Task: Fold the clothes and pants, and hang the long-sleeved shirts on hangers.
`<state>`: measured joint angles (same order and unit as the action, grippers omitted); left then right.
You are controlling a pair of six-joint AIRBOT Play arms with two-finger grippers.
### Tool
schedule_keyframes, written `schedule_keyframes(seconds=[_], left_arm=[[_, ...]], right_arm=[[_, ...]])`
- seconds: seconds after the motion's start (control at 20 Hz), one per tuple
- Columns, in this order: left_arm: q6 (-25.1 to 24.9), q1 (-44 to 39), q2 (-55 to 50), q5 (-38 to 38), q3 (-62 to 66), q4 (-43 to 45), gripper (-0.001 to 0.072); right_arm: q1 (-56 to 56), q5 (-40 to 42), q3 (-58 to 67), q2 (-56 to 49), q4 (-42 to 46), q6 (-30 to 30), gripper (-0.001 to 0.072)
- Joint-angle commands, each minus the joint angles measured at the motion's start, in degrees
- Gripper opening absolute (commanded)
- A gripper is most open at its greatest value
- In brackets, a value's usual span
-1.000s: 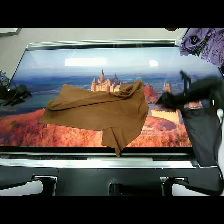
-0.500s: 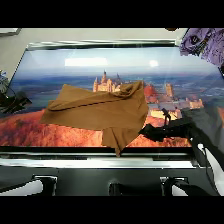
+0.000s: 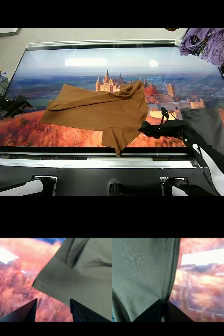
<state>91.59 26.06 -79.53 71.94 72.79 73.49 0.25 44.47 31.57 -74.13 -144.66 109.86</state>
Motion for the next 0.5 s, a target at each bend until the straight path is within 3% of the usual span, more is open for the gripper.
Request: schedule_keyframes(seconds=[0.0,0.1,0.25,0.45], left_arm=[[-6.4,5.1,-0.2,-0.4,-4.2,-8.0,0.0476],[-11.5,7.7,-0.2,-0.7,-8.4,-12.8,0.0476],[-16.8,8.1,-0.2,-2.8,-15.0,-15.1,0.0476],[-20.2,8.0,-0.5,-3.4,-22.6,-17.7,0.0476]], right_arm=[[-2.1,6.2,2.8,1.5,2.1,0.3,0.0034],[-7.7,9.4,6.7,3.1,6.2,-4.4,0.0034],[-15.8,16.0,12.6,3.6,7.4,-4.9,0.0035],[-17.6,19.1,15.3,3.6,7.3,-5.5,0.0036]])
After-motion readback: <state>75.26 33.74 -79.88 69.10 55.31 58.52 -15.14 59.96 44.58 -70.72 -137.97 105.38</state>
